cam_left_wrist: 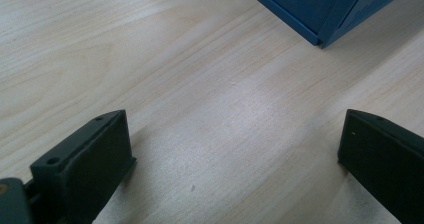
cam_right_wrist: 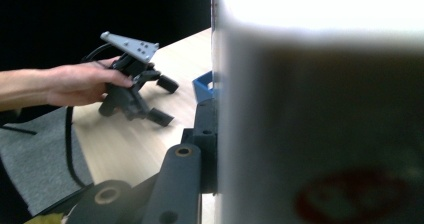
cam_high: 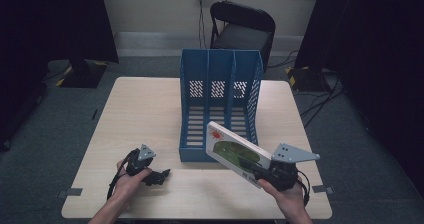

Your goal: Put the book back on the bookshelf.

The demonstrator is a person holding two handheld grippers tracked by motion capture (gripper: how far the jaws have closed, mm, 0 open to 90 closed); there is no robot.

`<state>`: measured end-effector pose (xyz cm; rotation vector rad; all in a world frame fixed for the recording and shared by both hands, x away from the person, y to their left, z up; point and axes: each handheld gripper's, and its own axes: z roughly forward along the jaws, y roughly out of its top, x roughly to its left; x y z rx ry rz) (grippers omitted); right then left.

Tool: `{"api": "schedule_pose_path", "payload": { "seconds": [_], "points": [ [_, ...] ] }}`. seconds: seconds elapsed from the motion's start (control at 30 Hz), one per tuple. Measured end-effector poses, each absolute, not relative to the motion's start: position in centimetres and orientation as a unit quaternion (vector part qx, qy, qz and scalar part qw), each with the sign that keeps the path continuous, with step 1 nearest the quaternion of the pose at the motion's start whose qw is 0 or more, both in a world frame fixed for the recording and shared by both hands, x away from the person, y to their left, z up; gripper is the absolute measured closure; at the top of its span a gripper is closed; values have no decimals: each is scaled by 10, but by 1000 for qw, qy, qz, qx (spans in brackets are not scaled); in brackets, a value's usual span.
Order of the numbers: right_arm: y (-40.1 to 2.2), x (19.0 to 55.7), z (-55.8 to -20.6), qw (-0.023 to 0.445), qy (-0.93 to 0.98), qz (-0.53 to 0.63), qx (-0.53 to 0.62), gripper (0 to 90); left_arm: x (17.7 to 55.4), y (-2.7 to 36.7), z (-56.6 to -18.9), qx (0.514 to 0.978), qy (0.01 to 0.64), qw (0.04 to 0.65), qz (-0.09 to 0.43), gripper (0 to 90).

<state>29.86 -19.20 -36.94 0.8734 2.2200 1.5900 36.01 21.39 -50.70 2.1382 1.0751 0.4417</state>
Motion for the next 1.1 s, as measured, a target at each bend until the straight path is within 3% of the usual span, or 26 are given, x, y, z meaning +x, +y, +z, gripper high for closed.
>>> {"api": "schedule_pose_path", "payload": {
  "seconds": [1.1],
  "points": [
    [-207, 349, -357, 239, 707, 509, 429, 768, 363, 212, -507, 824, 414, 346, 170, 0]
  ]
}}
